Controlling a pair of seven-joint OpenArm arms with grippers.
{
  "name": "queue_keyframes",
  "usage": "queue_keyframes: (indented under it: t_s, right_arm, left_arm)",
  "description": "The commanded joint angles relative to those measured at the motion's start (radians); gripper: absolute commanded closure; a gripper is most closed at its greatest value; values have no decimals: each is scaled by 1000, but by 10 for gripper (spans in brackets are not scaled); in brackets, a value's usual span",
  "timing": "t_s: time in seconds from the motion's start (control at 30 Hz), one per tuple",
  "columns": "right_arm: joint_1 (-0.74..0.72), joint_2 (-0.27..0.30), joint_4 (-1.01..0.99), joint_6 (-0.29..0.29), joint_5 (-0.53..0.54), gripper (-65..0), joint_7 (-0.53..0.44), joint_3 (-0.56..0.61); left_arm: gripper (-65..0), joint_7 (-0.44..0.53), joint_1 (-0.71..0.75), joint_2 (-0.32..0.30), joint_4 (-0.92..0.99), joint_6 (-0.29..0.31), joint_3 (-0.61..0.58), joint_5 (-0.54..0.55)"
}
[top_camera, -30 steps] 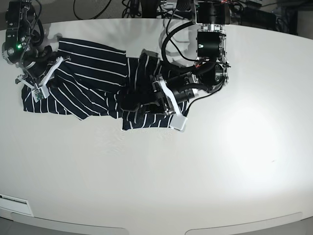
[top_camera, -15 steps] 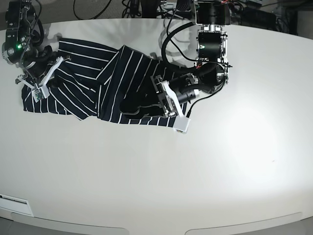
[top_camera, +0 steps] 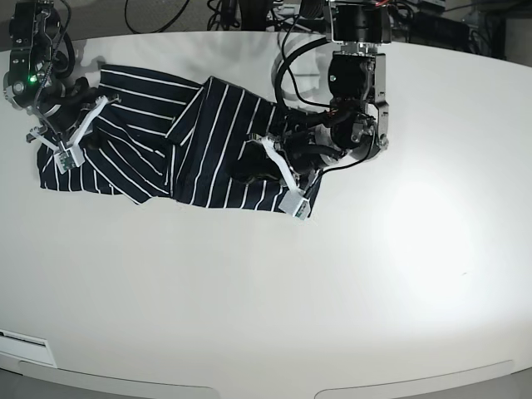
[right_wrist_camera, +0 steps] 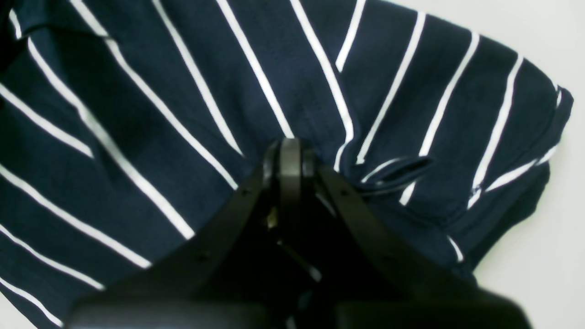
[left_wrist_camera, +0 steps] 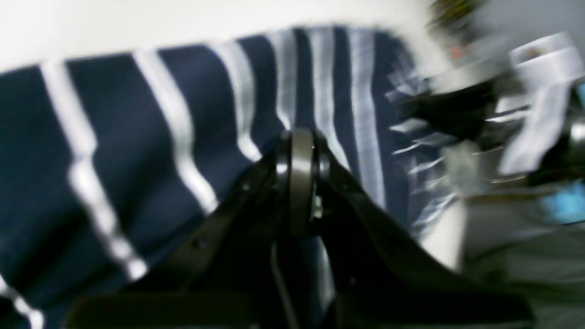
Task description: Fold the T-shirt properly
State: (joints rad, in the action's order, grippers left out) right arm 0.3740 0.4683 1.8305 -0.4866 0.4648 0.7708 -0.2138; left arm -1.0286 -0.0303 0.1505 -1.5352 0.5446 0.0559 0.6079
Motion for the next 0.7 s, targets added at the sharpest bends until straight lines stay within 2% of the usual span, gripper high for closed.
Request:
queue_keyframes:
  t_s: [0.0, 0.1, 0.17, 0.23, 0.27, 0.4, 0.43, 0.57, 0.67]
  right_arm:
    - [-5, 17, 10, -4, 10, 0, 0, -7]
    - [-24, 16, 11, -13, 10, 0, -1, -7]
    - [-52, 17, 11, -24, 16, 0, -1, -7]
    - [-90, 17, 11, -26, 33, 0, 0, -12]
    - [-109, 17, 13, -23, 32, -52, 1, -18]
    - [-200, 17, 14, 69, 37, -384, 72, -76]
    - [-220, 17, 14, 87, 41, -420, 98, -98]
    - [-238, 30, 13, 118, 136, -422, 163, -208]
    - [-220, 31, -24, 131, 212, -422, 174, -286]
  left_arm:
    - [0, 13, -15, 7, -15, -22, -2, -49]
    - [0, 47, -7, 7, -15, -92, -2, -188]
    - [0, 79, 0, -5, -15, -125, -2, -212]
    - [0, 87, 5, -24, -15, -128, -2, -216]
    - [0, 85, 6, -35, -15, -128, -2, -216]
    - [0, 82, 8, -76, -15, -128, -2, -216]
    - [0, 82, 8, -88, -15, -128, -2, -215]
    - [0, 82, 8, -133, -15, -128, -2, -215]
    - [0, 82, 7, -154, -15, -128, -2, -201]
